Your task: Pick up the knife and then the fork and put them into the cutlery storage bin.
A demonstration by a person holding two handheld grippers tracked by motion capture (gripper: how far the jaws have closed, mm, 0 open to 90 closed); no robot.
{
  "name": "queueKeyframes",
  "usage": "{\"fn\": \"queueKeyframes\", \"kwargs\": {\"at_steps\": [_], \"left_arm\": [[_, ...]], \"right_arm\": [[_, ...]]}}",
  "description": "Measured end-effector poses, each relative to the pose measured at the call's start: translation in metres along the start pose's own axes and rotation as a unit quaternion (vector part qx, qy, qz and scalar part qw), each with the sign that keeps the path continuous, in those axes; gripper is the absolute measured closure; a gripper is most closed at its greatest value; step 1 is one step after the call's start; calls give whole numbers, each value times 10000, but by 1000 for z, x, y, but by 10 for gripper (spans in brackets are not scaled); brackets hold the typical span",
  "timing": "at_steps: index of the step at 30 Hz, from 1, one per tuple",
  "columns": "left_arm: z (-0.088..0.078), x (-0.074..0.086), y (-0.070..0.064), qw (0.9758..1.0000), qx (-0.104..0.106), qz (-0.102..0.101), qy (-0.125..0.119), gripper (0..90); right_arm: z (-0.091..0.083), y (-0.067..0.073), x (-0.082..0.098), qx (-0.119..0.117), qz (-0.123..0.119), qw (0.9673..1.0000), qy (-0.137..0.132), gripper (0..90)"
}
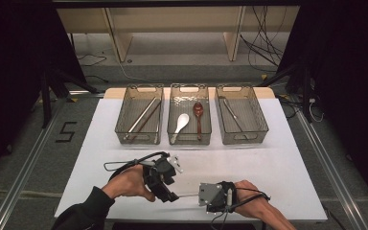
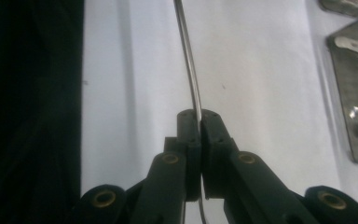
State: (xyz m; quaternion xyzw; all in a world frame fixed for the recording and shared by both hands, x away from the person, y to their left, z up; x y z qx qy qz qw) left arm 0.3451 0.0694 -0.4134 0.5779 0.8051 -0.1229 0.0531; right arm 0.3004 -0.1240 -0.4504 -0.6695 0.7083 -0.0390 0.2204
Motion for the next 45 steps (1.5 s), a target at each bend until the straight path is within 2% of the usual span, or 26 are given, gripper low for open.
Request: {"fn": "queueKeyframes", "kwargs": {"at_steps": [4, 7, 8, 11, 12, 14, 18, 21, 22, 25, 27, 32, 34, 36, 40, 45], "left_arm": [[-8, 6, 6, 9992, -203, -156, -295, 335], [-13, 12, 9, 9977, -294, -297, -534, 296], [-15, 14, 11, 9974, -301, -331, -569, 288], [-16, 18, 13, 9952, -400, -465, -762, 263], [-16, 19, 13, 9941, -448, -531, -838, 257], [-17, 22, 15, 9913, -524, -622, -1034, 242], [-17, 27, 19, 9882, -604, -761, -1187, 235], [-17, 32, 21, 9848, -656, -879, -1350, 226], [-16, 34, 22, 9820, -665, -979, -1474, 224], [-16, 39, 24, 9781, -748, -1071, -1621, 215], [-16, 43, 25, 9741, -777, -1175, -1771, 212], [-18, 52, 27, 9679, -823, -1346, -1957, 201], [-19, 55, 28, 9664, -834, -1384, -2001, 199], [-18, 58, 29, 9636, -855, -1440, -2082, 195], [-18, 62, 30, 9615, -936, -1496, -2106, 193], [-18, 66, 31, 9571, -1017, -1548, -2227, 188]], "right_arm": [[-2, -9, 7, 59, 193, 9998, 62, 885], [-4, -18, 14, 213, 385, 9990, 62, 885], [-5, -20, 16, 163, 504, 9986, 71, 885], [-8, -32, 25, 269, 804, 9964, 45, 885], [-9, -36, 28, 265, 836, 9961, 58, 885], [-11, -44, 34, 341, 1080, 9936, 22, 885], [-17, -58, 45, 401, 1421, 9890, -28, 885], [-20, -69, 53, 464, 1707, 9842, -69, 885], [-21, -72, 55, 460, 1753, 9834, -106, 885], [-24, -83, 61, 528, 1977, 9787, -158, 885], [-26, -91, 65, 550, 2146, 9750, -173, 885], [-28, -109, 71, 596, 2470, 9669, -212, 885], [-28, -114, 73, 623, 2548, 9648, -200, 885], [-28, -119, 74, 634, 2632, 9625, -194, 885], [-30, -130, 75, 689, 2818, 9568, -204, 885], [-35, -148, 77, 777, 3012, 9501, -240, 885]]}}
Point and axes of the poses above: each handheld gripper's, and its own axes: z roughly forward along the jaws, x roughly out of its underside, y roughly to its left, the point moved 2 cm from there along z, roughly forward along the jaws, and after that the axes turned 12 degrees about y, right-handed, at the moved point
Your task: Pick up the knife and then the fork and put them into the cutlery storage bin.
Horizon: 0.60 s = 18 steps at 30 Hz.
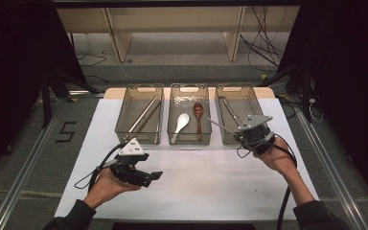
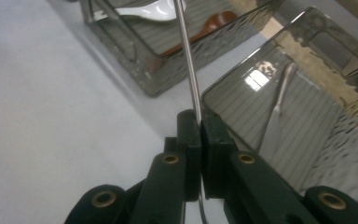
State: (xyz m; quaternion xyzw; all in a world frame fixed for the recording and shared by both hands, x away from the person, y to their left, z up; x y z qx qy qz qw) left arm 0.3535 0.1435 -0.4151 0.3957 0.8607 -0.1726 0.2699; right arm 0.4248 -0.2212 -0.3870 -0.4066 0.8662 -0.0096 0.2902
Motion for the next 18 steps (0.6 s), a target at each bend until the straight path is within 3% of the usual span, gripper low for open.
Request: {"fn": "queueKeyframes", "kwargs": {"at_steps": [18], "left_arm": [[-4, 11, 6, 9997, -151, -114, -156, 167]], "right_arm": [[15, -46, -26, 211, 639, 9977, 86, 885]]}}
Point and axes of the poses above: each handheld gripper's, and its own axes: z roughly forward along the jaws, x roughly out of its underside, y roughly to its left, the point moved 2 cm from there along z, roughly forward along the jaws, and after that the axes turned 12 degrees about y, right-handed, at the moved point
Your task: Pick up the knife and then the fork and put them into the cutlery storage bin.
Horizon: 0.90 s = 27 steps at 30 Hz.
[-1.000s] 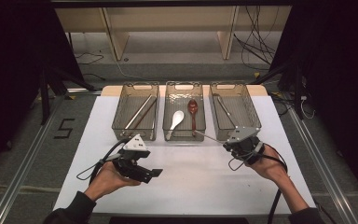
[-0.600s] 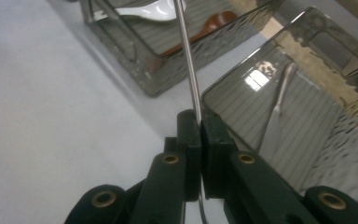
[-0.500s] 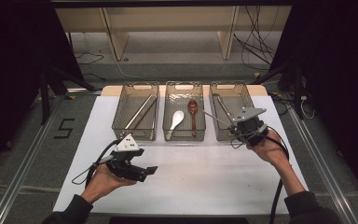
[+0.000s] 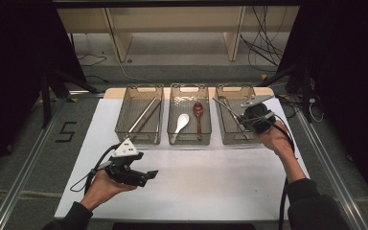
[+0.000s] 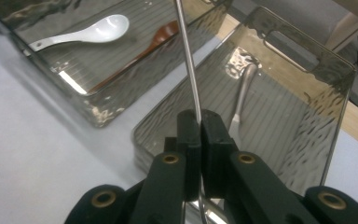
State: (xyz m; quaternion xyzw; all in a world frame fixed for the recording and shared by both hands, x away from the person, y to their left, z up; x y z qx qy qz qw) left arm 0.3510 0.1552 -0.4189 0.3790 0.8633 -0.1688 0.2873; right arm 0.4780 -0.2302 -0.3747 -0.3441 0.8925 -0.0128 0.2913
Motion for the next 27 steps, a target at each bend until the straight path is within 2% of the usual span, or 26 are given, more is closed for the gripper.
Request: {"fn": "queueKeyframes", "kwargs": {"at_steps": [4, 9, 14, 19, 27], "left_arm": [[0, 2, -1, 10000, -18, -15, -59, 164], [1, 4, -1, 10000, 4, -21, -60, 157], [0, 5, -1, 9999, -30, -52, -106, 157], [-1, 6, 0, 9999, -48, -42, -117, 157], [-1, 7, -1, 9999, -63, -41, -141, 157]], "right_arm": [[5, -7, -7, 15, 226, 9997, 36, 885], [13, -15, -16, 67, 395, 9991, 134, 884], [22, -24, -22, 65, 720, 9971, 219, 884], [31, -31, -22, 96, 946, 9950, 312, 883], [39, -34, -22, 121, 1139, 9925, 426, 882]]}}
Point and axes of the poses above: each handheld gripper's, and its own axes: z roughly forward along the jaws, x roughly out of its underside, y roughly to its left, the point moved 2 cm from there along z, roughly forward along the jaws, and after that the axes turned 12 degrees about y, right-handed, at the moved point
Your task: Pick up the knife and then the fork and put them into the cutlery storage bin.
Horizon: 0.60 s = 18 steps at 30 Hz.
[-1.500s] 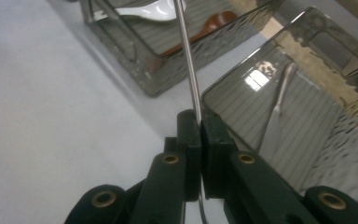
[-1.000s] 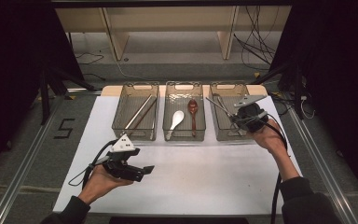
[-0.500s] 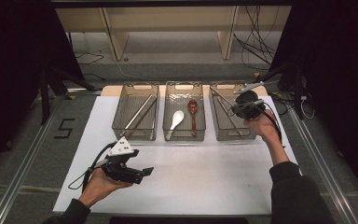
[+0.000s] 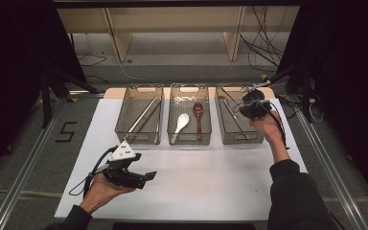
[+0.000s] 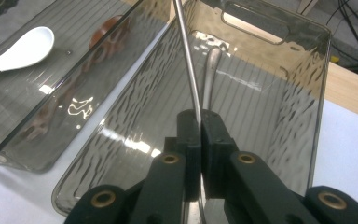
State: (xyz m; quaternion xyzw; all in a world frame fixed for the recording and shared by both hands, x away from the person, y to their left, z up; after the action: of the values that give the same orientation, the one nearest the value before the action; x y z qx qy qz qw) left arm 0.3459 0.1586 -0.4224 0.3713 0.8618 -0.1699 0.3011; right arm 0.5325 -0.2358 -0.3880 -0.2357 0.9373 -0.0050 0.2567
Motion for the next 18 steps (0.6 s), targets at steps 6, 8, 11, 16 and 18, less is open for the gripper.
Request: {"fn": "queueKeyframes", "kwargs": {"at_steps": [6, 8, 11, 16, 18], "left_arm": [[1, 1, 0, 10000, 28, -6, 42, 156], [1, 1, 0, 10000, 31, -6, 46, 156], [1, 1, 0, 10000, 28, -1, 51, 156], [1, 1, 0, 10000, 22, 10, 53, 156], [2, 1, 0, 9999, 16, 45, 94, 156]], "right_arm": [[7, -1, -1, 43, 146, 9998, 113, 881], [9, -1, -2, 74, 150, 9998, 135, 881], [12, 0, -2, 125, 160, 9996, 210, 879], [19, 4, -4, 266, 113, 9991, 299, 860], [20, 5, -4, 339, 104, 9991, 217, 746]]}}
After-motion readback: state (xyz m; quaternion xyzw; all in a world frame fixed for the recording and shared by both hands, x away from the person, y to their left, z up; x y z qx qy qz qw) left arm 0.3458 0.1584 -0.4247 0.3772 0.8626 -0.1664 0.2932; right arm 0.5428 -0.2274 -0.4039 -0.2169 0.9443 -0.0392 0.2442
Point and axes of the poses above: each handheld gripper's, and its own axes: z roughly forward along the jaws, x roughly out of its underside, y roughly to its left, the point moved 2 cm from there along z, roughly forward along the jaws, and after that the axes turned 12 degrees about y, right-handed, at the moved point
